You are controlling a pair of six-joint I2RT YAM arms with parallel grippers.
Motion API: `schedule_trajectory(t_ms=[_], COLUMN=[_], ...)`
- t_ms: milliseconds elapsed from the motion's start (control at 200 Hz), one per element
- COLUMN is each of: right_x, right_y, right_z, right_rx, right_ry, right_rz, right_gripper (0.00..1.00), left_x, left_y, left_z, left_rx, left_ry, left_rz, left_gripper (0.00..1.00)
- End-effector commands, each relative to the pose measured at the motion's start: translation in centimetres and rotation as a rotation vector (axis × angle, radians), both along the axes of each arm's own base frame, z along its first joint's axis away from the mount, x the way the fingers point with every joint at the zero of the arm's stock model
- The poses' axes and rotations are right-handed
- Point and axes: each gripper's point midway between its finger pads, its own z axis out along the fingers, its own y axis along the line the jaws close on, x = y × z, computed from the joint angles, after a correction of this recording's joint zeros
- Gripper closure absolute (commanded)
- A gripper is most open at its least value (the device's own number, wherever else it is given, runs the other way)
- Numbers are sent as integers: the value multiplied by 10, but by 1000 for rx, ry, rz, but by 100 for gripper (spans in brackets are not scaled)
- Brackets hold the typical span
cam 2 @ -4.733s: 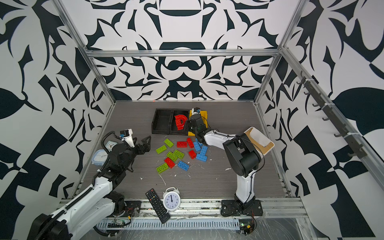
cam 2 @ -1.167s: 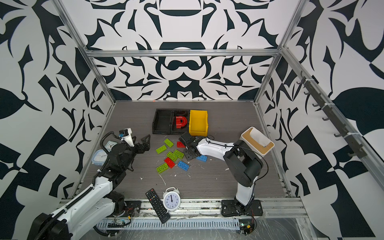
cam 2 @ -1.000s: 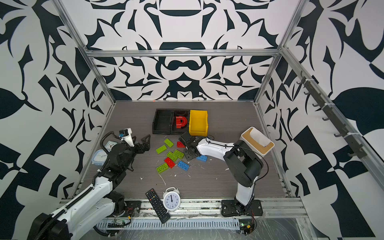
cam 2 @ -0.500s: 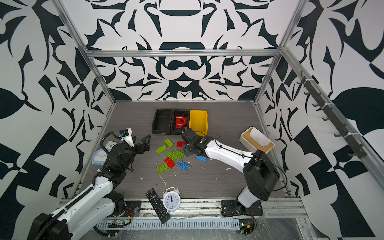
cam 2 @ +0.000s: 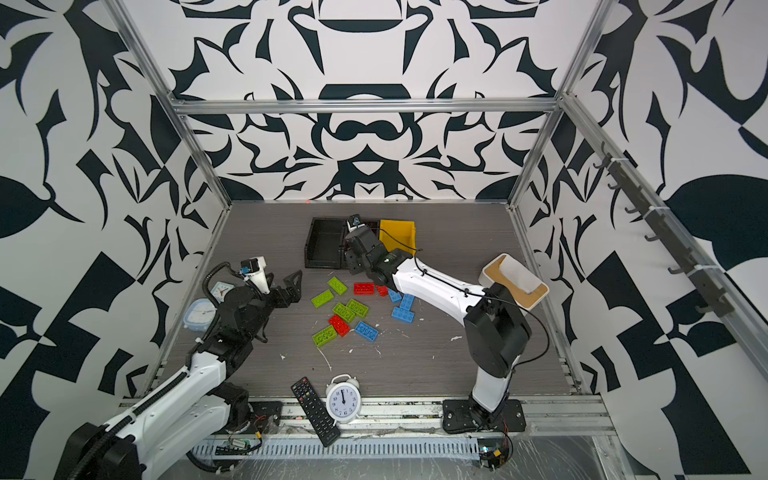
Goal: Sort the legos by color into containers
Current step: 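Carry the small red brick into the same black compartment and release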
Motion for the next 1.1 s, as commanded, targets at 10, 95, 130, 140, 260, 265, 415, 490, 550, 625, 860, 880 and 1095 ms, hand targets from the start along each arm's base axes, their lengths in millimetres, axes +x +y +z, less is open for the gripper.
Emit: schedule_trajectory(t_ms=[10, 95, 130, 140, 260, 265, 415, 490, 550, 625, 860, 880, 1095], right_x=[26, 35, 37, 39, 52, 52, 68, 74, 78, 83, 95, 95, 99], right_y=[9, 14, 16, 17, 18, 18, 19, 23, 24, 25, 23, 23, 23], right_z=[31, 22, 19, 18, 5, 4, -3, -4, -7, -11, -23, -24, -29], right_rx=[72, 78, 78, 78, 66, 65, 49, 57, 56, 56, 51, 49, 42], right_ry=[-98, -86, -85, -88, -84, -82, -94, -102, -103, -101, -88, -87, -75], right_rz=[-35, -47, -49, -50, -70, -72, -106, -109, -111, -113, -127, -127, -124], right_gripper=[76, 76, 76, 76, 76, 76, 76, 75, 75, 75, 71, 71, 57], left_x=[-2, -3, -3, -3, -3, -3, -2, -1, -1, -1, -1, -1, -1], left_y=[3, 4, 6, 5, 6, 5, 2, 2, 2, 2, 6, 6, 5], left_z=[8, 9, 9, 10, 9, 9, 8, 7, 7, 7, 7, 7, 6], left_rx=[-16, -8, -6, -5, -13, -13, -19, -13, -11, -11, -2, -1, -4], left_ry=[-33, -37, -37, -37, -36, -35, -28, -21, -19, -20, -21, -21, -19], left_rz=[12, 13, 20, 20, 21, 20, 4, 5, 8, 9, 29, 28, 21], left_gripper=[0, 0, 0, 0, 0, 0, 0, 0, 0, 0, 0, 0, 0])
